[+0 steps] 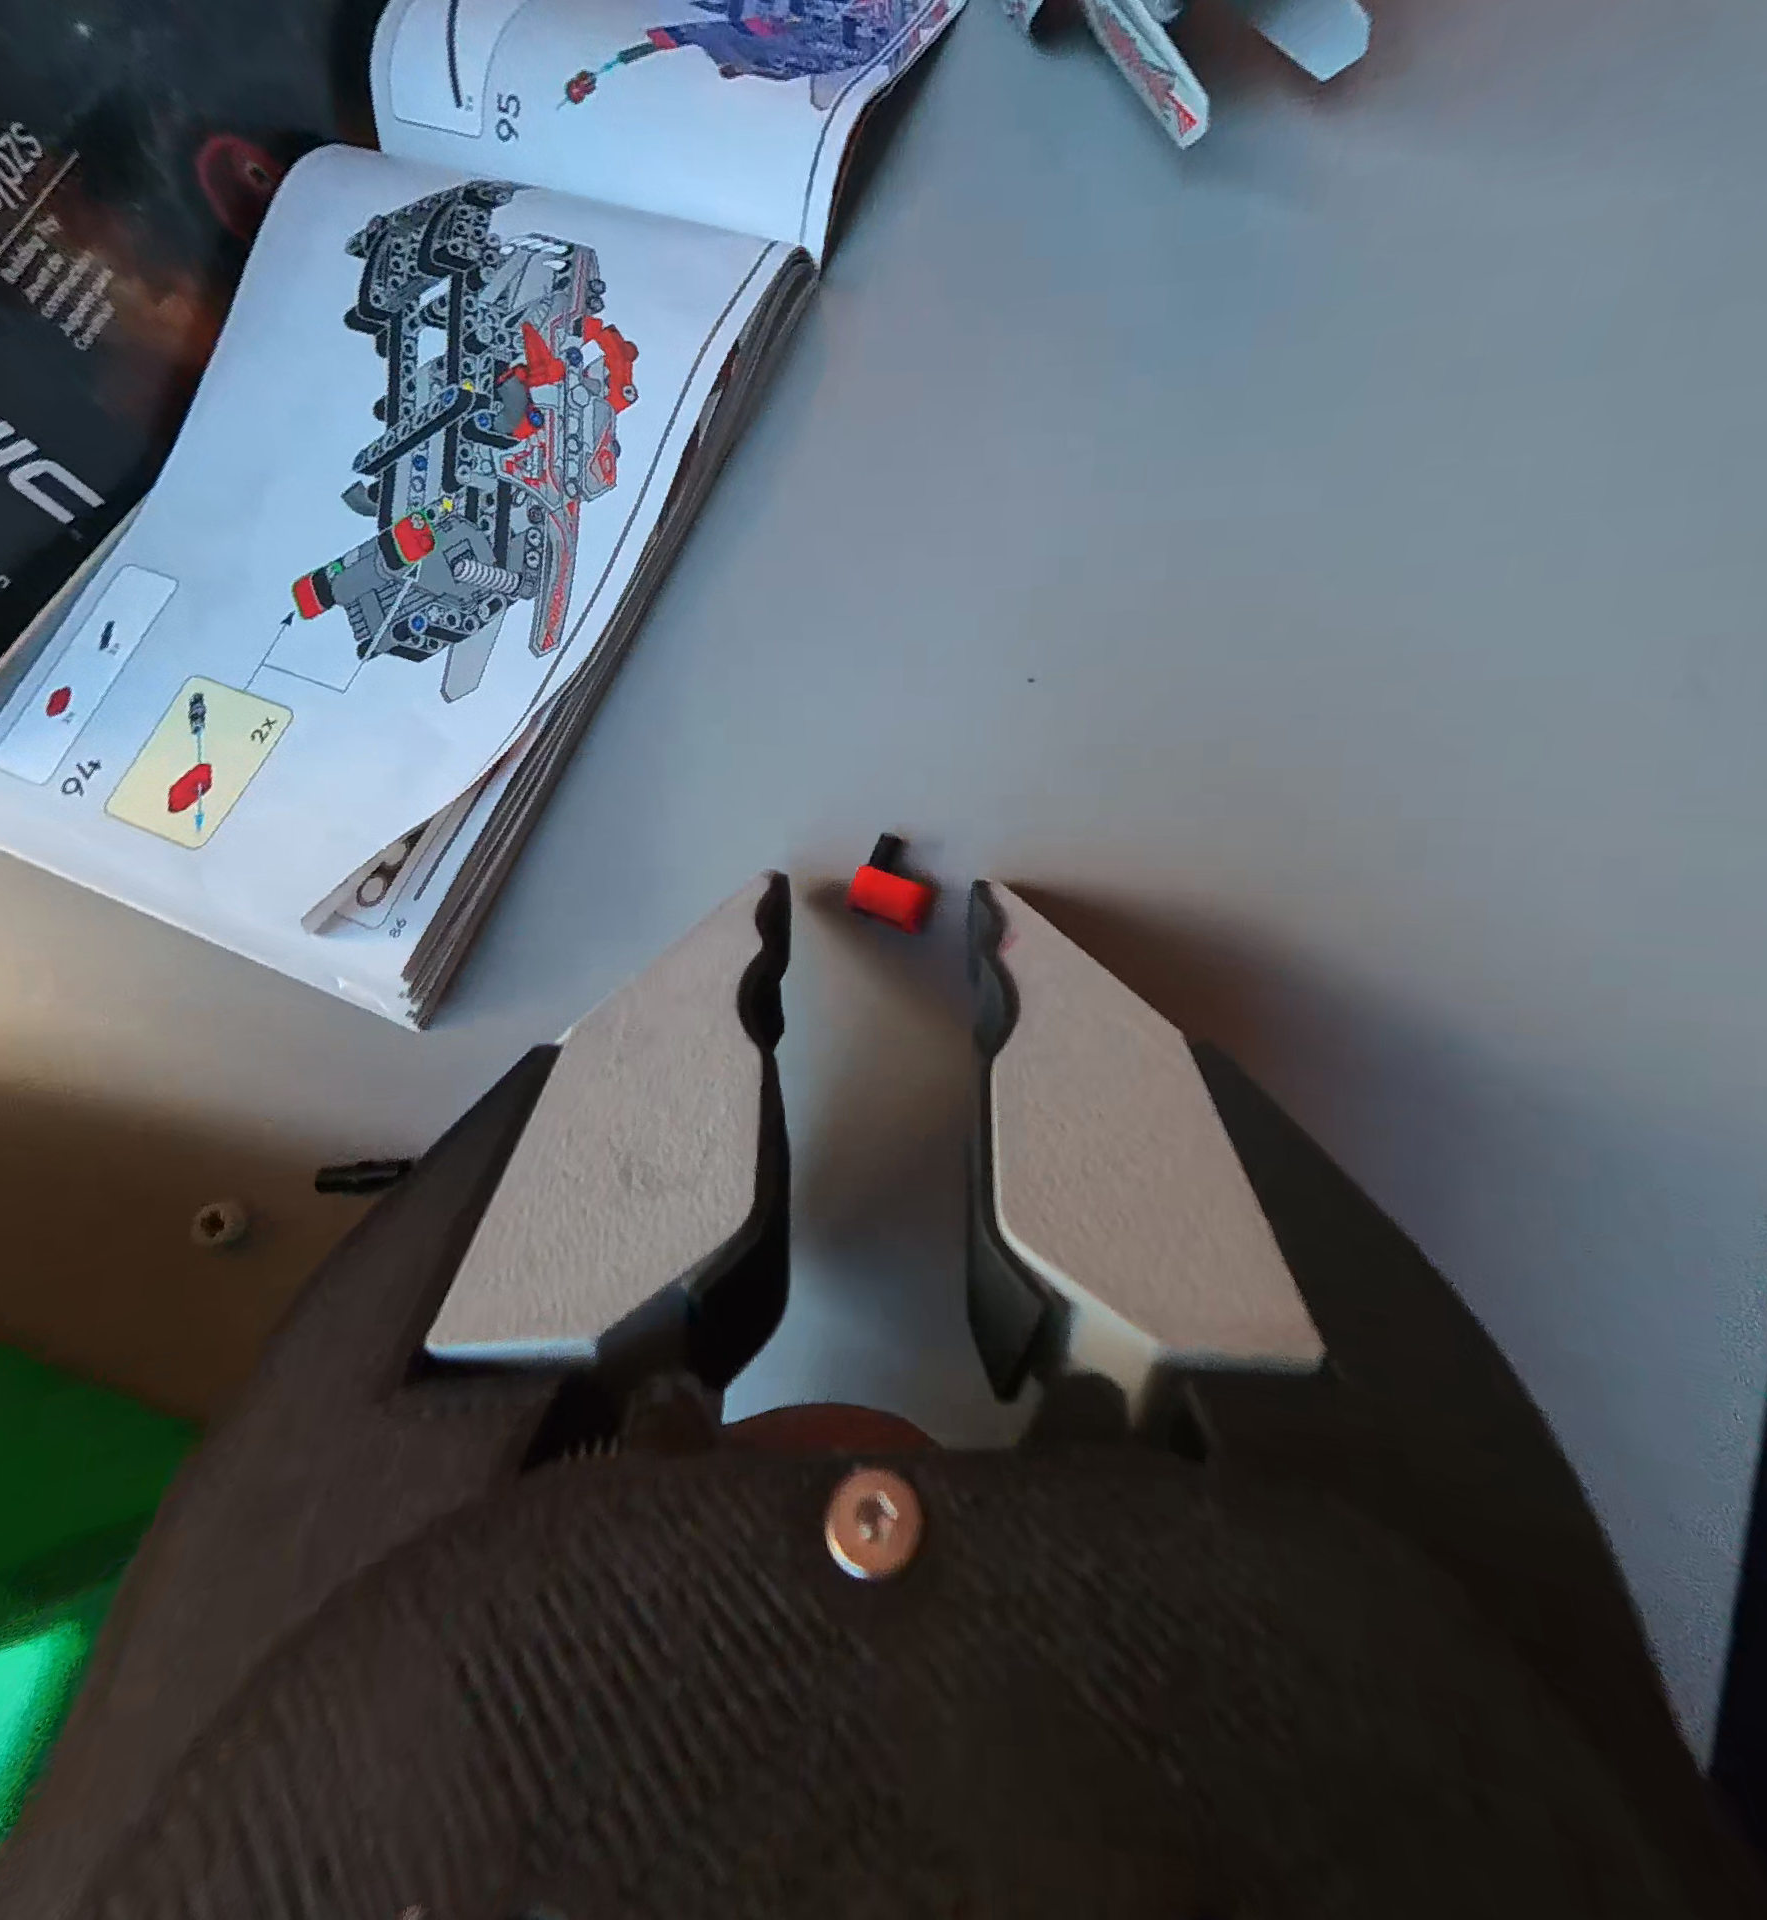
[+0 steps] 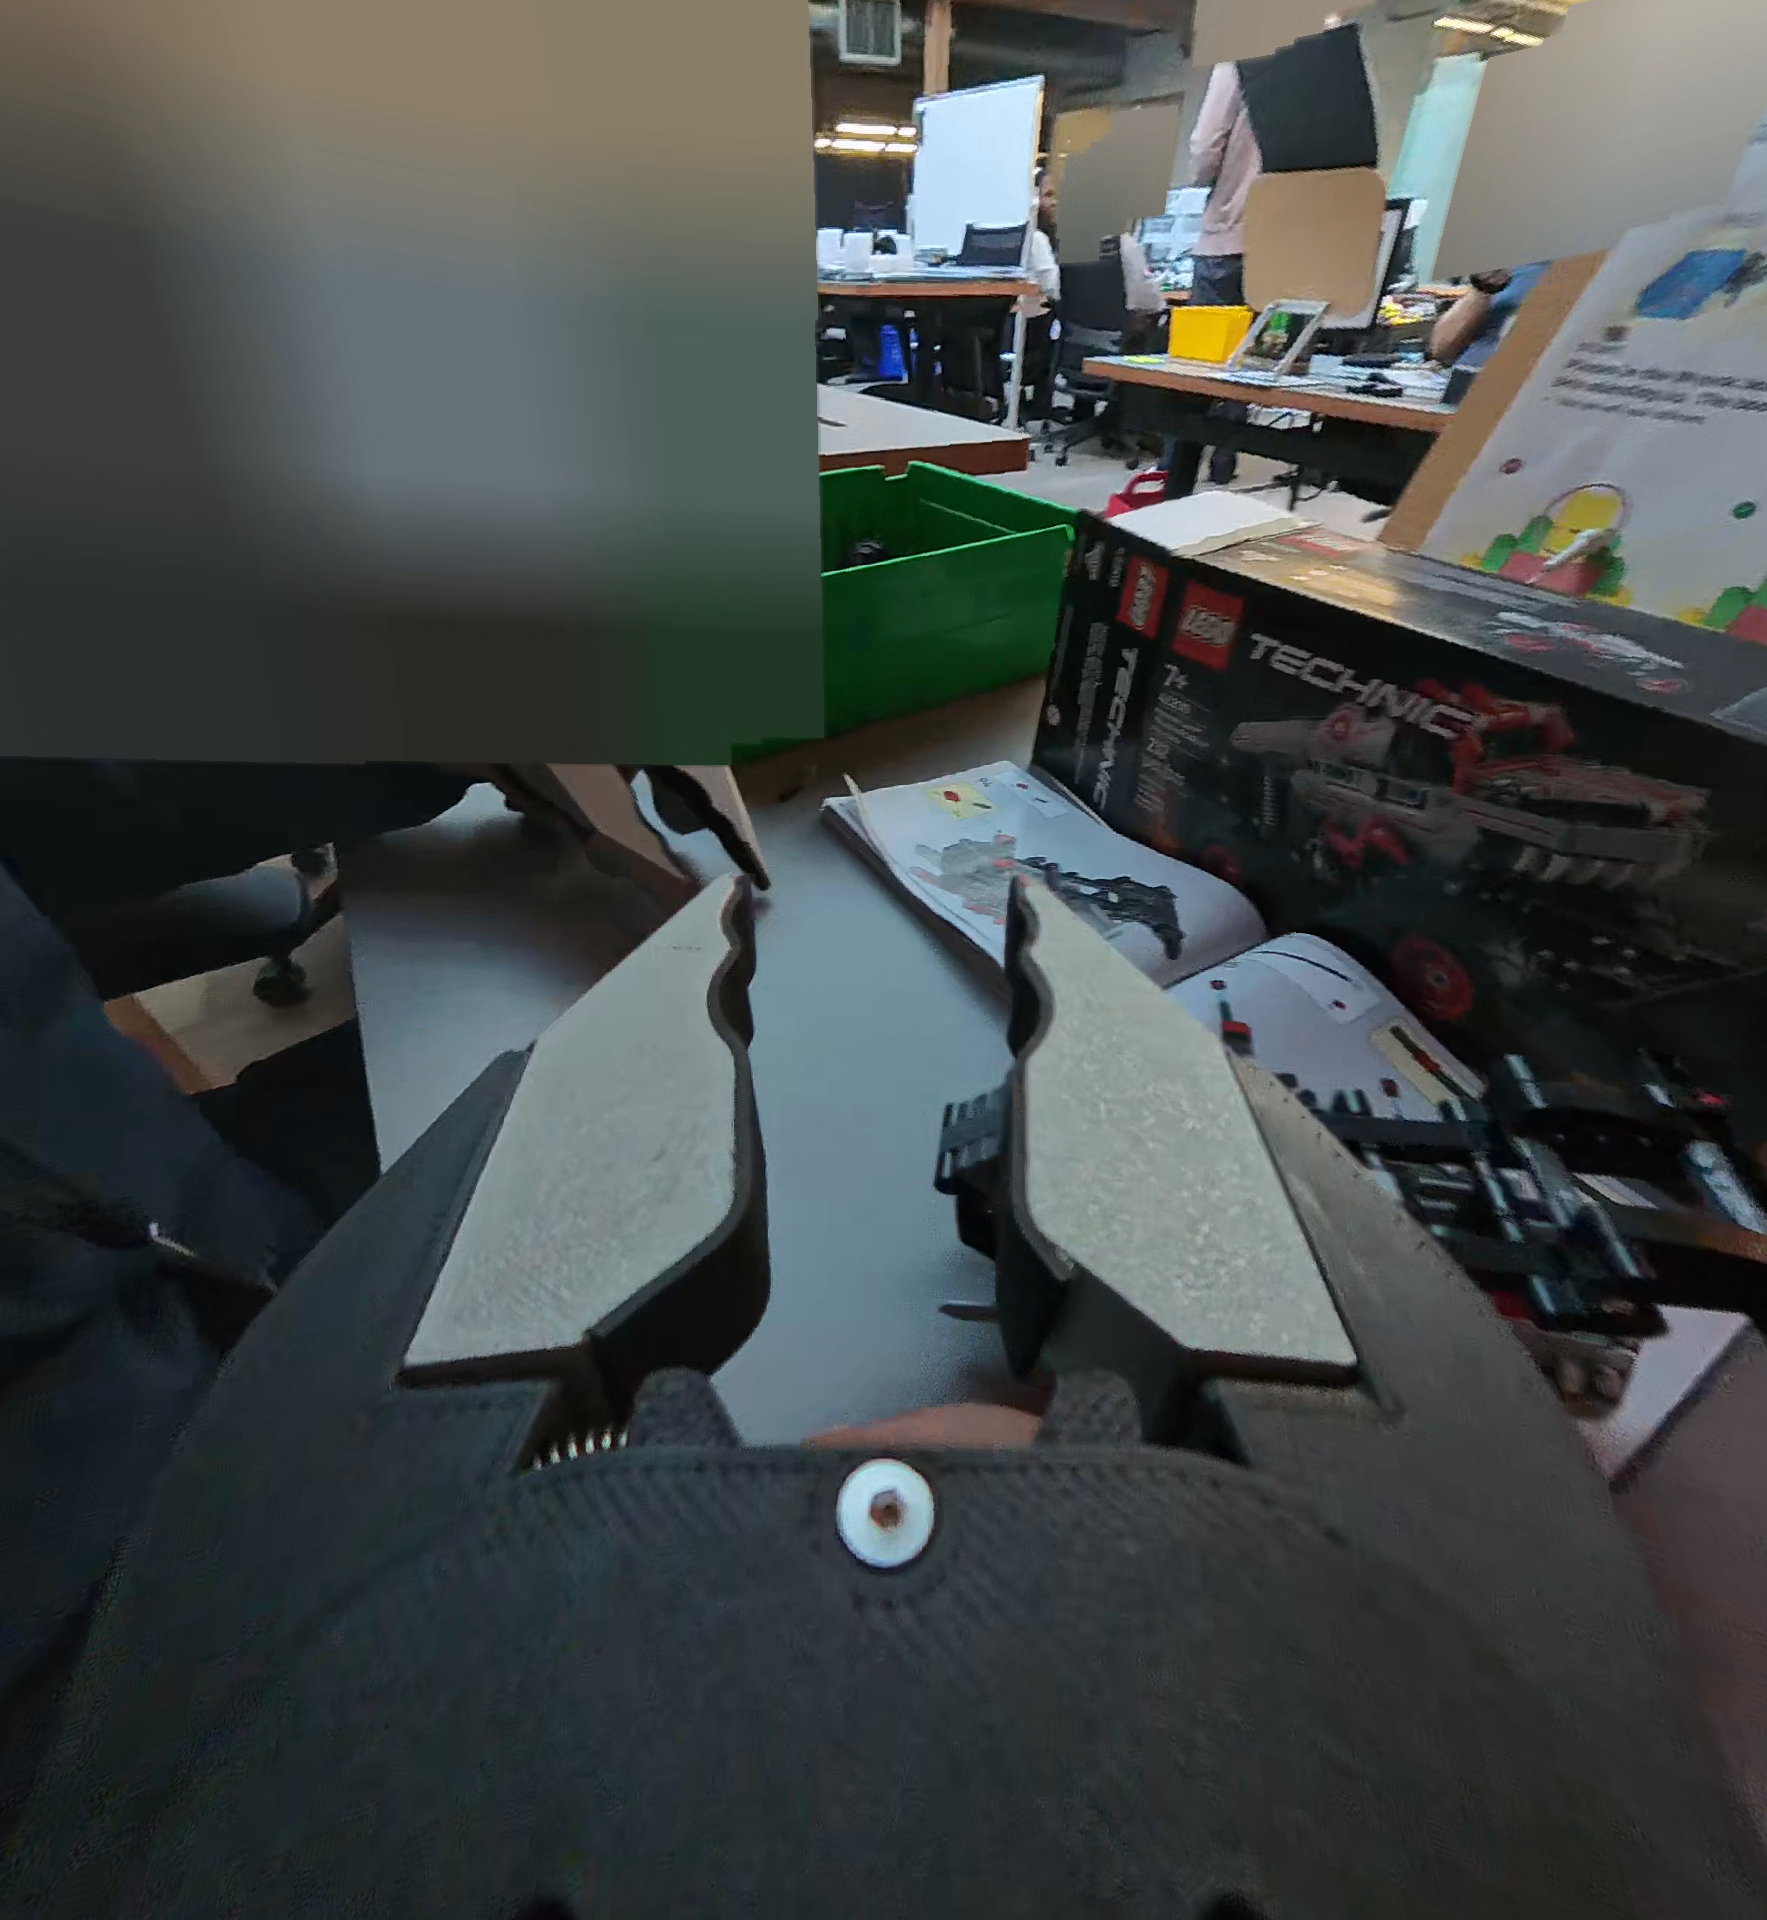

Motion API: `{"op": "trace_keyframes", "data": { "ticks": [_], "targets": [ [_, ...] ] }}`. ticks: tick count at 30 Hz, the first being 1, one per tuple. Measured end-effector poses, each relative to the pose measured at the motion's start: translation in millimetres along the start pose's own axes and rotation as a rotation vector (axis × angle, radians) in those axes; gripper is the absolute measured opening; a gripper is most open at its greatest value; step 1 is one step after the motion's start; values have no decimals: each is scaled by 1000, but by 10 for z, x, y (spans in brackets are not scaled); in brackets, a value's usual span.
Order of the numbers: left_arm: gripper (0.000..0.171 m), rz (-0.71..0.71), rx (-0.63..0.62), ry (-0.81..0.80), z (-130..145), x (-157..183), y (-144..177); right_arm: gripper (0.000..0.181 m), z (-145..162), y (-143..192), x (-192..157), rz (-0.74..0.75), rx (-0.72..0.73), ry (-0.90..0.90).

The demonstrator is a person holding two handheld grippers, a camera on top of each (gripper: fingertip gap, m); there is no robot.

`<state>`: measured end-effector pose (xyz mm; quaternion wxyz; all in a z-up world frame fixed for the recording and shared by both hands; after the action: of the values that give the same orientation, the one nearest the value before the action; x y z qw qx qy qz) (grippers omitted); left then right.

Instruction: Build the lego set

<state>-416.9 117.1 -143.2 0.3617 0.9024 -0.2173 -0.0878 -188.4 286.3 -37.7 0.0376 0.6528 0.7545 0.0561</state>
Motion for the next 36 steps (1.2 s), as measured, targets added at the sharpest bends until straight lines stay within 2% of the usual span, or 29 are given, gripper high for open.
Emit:
{"op": "trace_keyframes", "data": {
  "ticks": [2,5,7,10,13,18,20,24,29,32,34,36],
  "targets": [
    [16,30,-3,-12,-5,8,-14,44,17,-77,-116,-51,-22,2],
    [13,39,-4,-31,-6,12,-17,42,67,-232,-351,-145,-61,-6],
    [13,4,-4,-56,-10,5,-14,33,149,-385,-507,-189,-108,-54],
    [13,-50,100,-246,-119,182,34,19,328,-656,-649,-193,-184,-155],
    [13,-136,259,-456,-303,459,145,20,459,-861,-725,-297,-285,-234],
    [13,-205,269,-768,-461,857,227,7,383,-868,-827,-463,-299,-242],
    [13,-241,272,-851,-516,962,264,9,387,-866,-865,-447,-354,-174],
    [13,-319,249,-981,-561,1104,288,0,312,-812,-970,-438,-342,-78],
    [12,-361,212,-1047,-540,1227,285,3,279,-764,-1054,-428,-352,-17],
    [12,-410,196,-1080,-542,1252,287,1,270,-753,-1048,-434,-350,-42],
    [13,-407,217,-1053,-541,1261,291,0,267,-743,-1056,-435,-343,-26],
    [13,-389,277,-930,-556,1236,353,0,236,-719,-1075,-413,-311,42]
  ]
}}
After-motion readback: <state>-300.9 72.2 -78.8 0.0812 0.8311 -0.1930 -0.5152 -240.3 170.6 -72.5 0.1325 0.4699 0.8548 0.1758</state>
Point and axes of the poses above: each gripper's, where its closed fingertips meet, y back along the fingers, z out of its underside, x = y × z across the jaws, the point moved 7 cm from there along y, back along the fingers, and after that the axes turned 6 degrees about z, right-handed, at the moved point
